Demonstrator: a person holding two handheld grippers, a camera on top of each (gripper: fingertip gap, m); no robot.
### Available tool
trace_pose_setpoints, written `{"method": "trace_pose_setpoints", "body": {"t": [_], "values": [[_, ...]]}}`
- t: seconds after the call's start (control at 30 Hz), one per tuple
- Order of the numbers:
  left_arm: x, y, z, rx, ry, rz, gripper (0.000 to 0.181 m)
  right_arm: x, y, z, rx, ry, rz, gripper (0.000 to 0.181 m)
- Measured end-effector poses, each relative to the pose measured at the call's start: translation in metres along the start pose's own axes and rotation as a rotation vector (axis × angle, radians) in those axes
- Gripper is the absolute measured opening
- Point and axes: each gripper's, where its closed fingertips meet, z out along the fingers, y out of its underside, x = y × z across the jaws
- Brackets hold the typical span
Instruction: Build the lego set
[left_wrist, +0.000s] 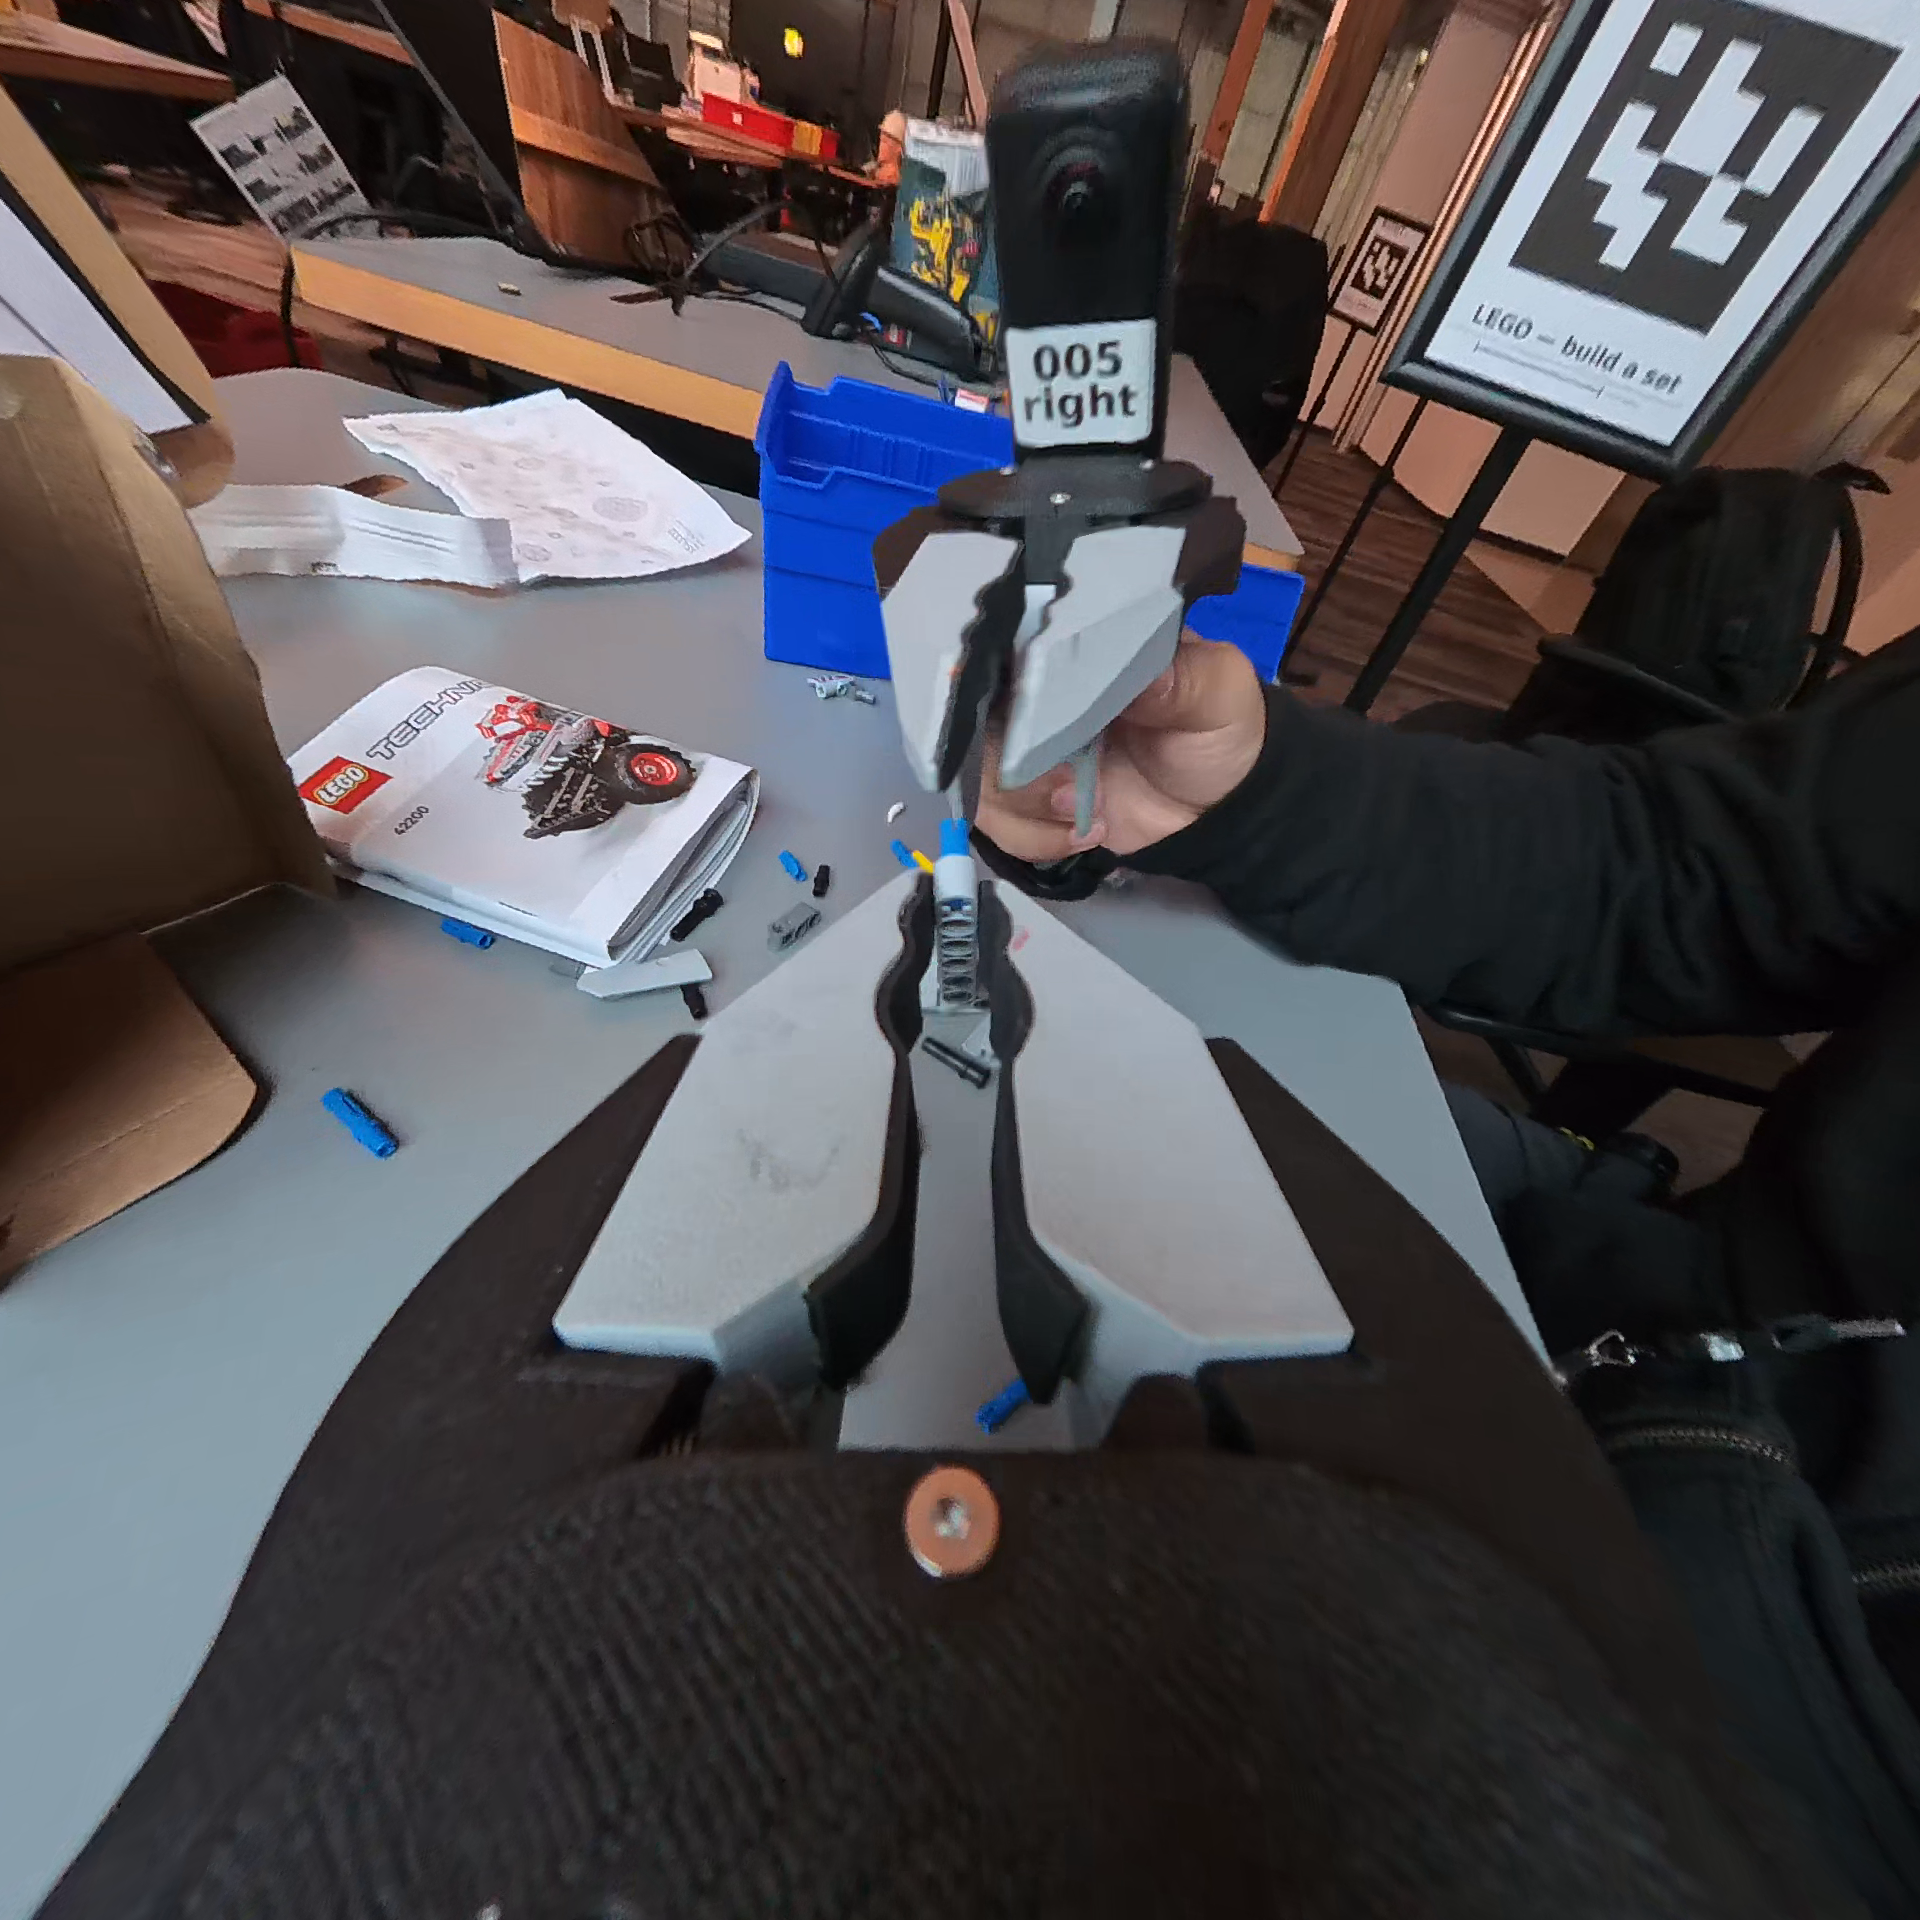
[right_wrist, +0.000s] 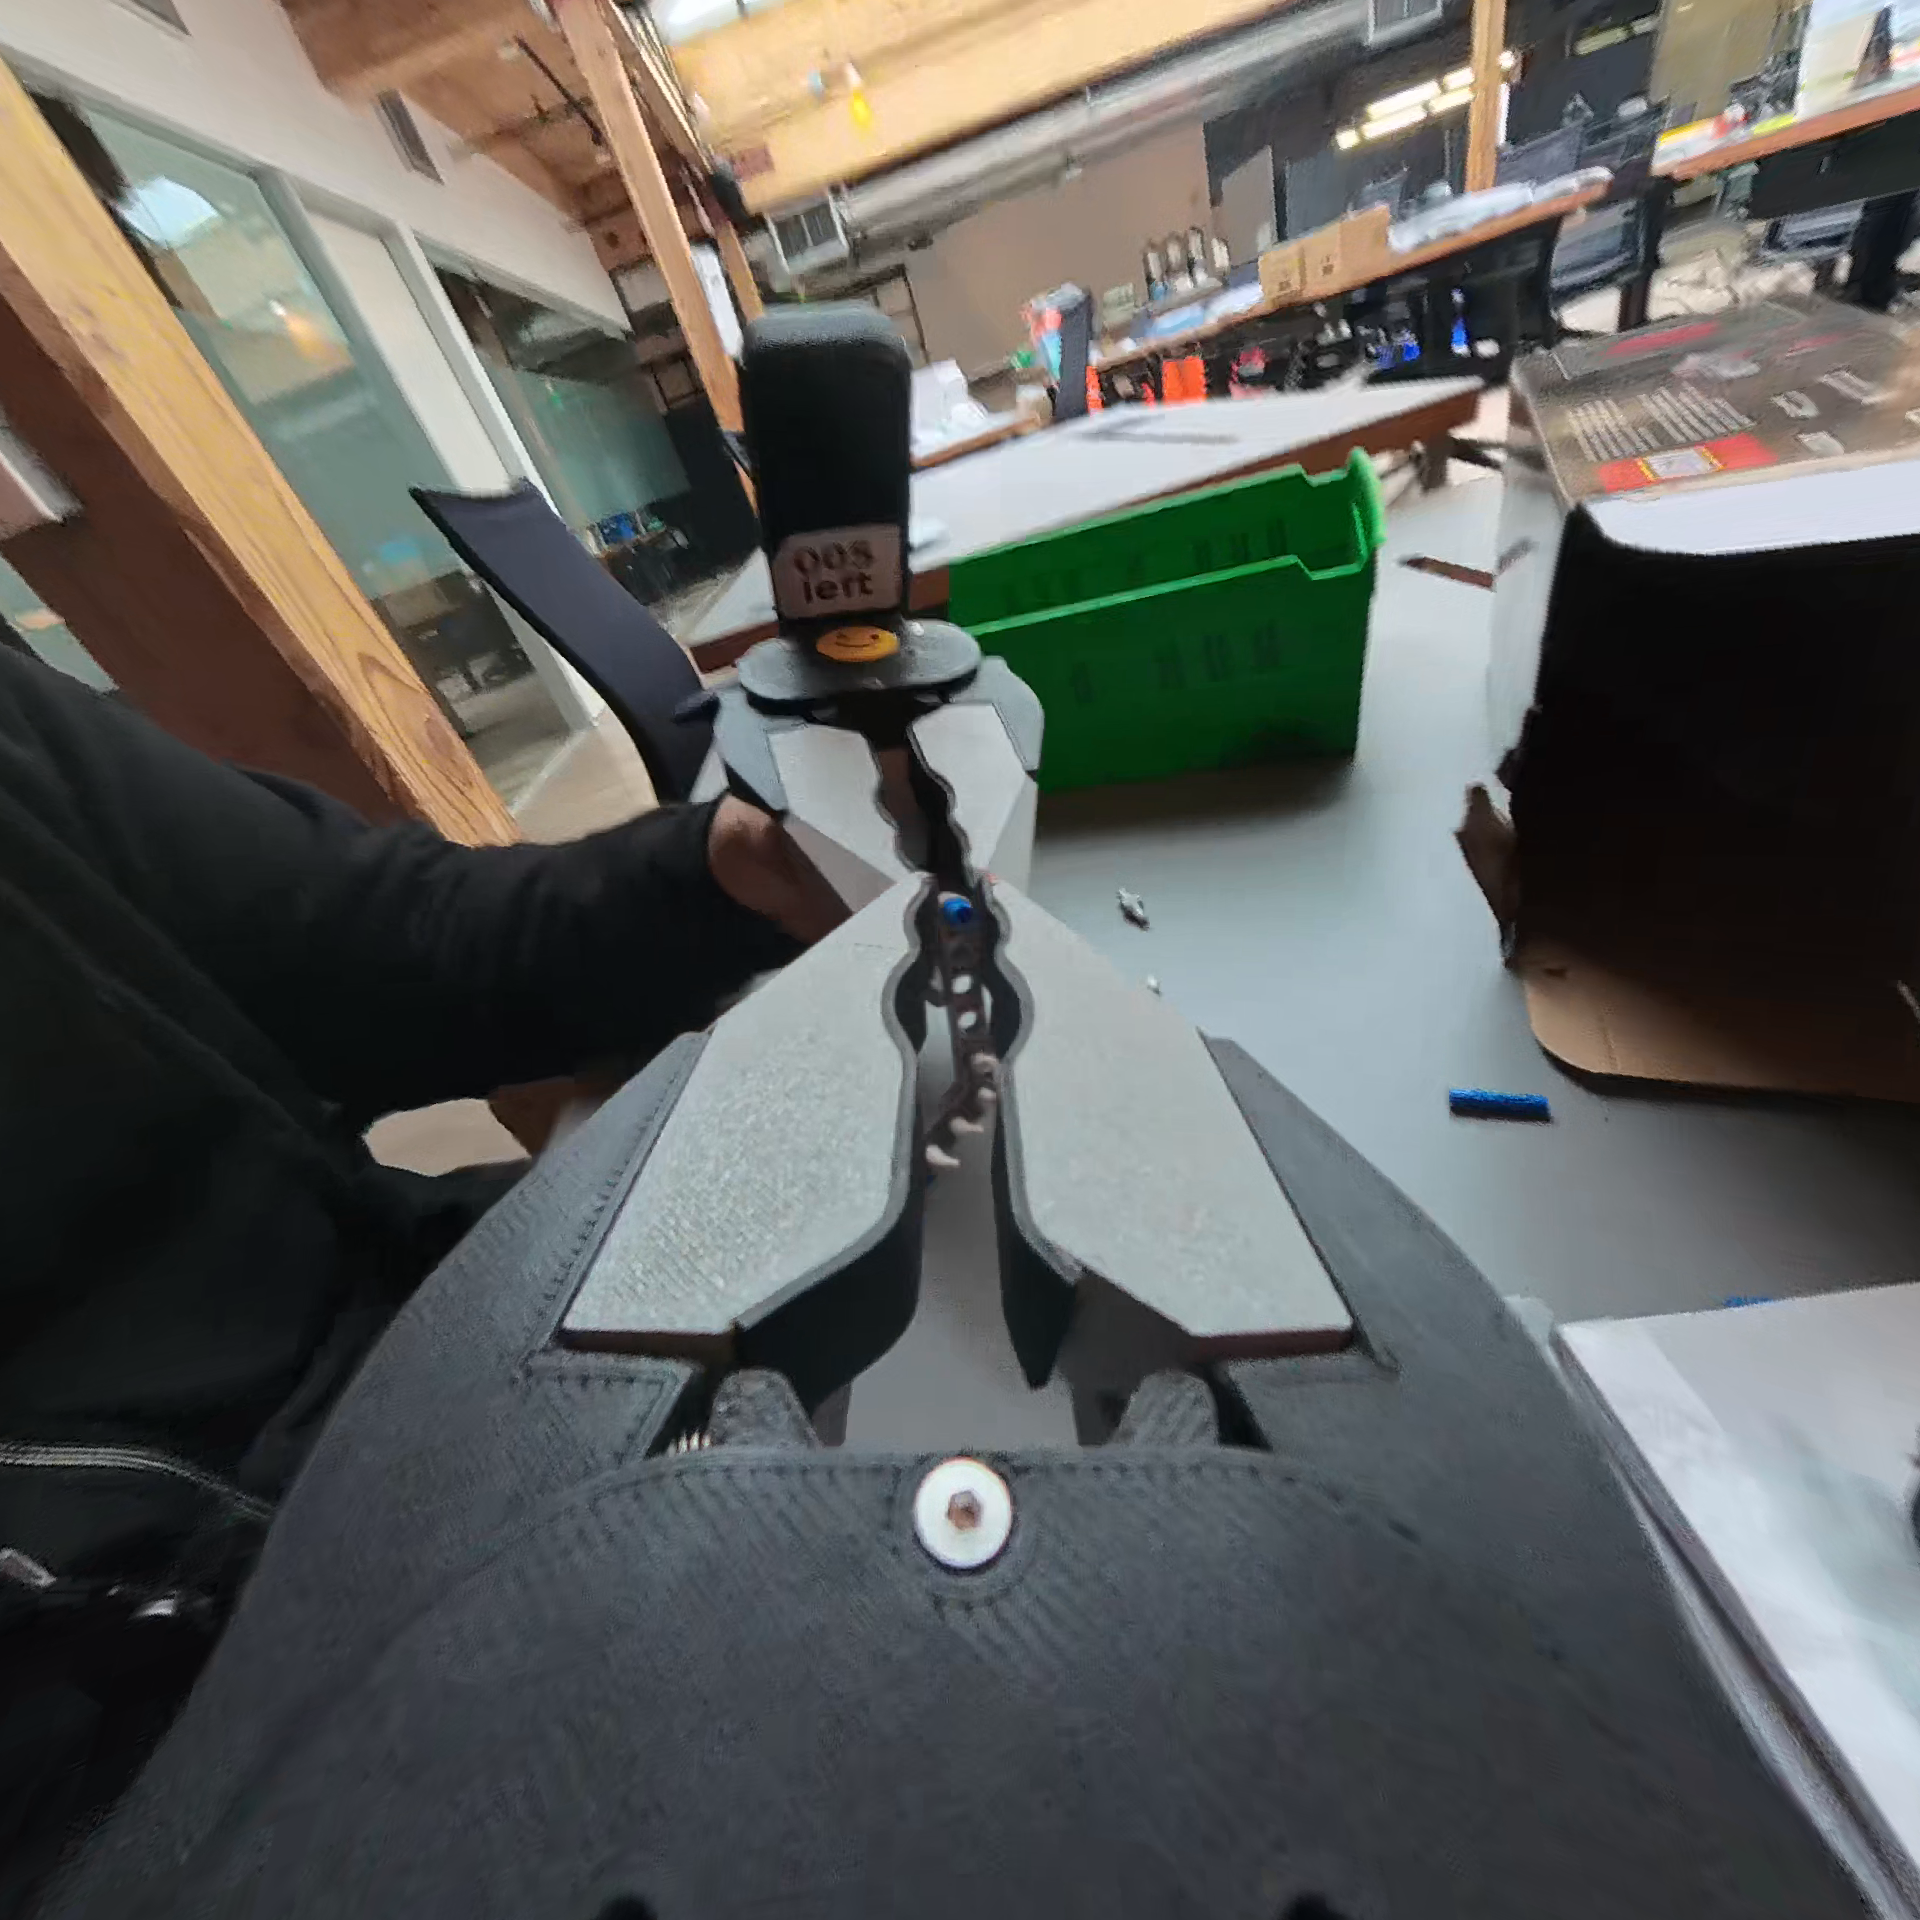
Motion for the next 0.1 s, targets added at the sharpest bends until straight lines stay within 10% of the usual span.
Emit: {"method": "trace_pose_setpoints", "body": {"t": [0.1], "values": [[-0.009,0.015,0.002,-0.111,-0.084,0.062,0.005,0.004,0.017,-0.001,-0.141,0.066,-0.149,0.0]]}}
